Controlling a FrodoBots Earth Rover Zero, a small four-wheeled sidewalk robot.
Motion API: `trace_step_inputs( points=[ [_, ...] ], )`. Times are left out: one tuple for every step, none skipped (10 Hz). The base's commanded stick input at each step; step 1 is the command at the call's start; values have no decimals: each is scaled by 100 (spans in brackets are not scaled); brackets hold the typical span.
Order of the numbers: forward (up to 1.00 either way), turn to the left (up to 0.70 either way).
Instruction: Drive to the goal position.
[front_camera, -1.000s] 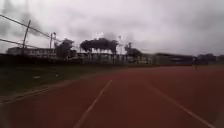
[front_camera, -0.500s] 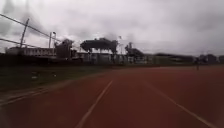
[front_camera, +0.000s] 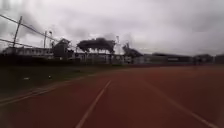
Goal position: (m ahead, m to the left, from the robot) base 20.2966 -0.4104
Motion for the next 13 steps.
trace_step_inputs(
  points=[
    [50,-3],
    [50,0],
    [50,0],
    [50,0],
    [50,0],
    [50,0],
    [50,0],
    [50,0],
    [50,0],
    [50,0],
    [50,0],
    [50,0],
    [50,0]
  ],
)
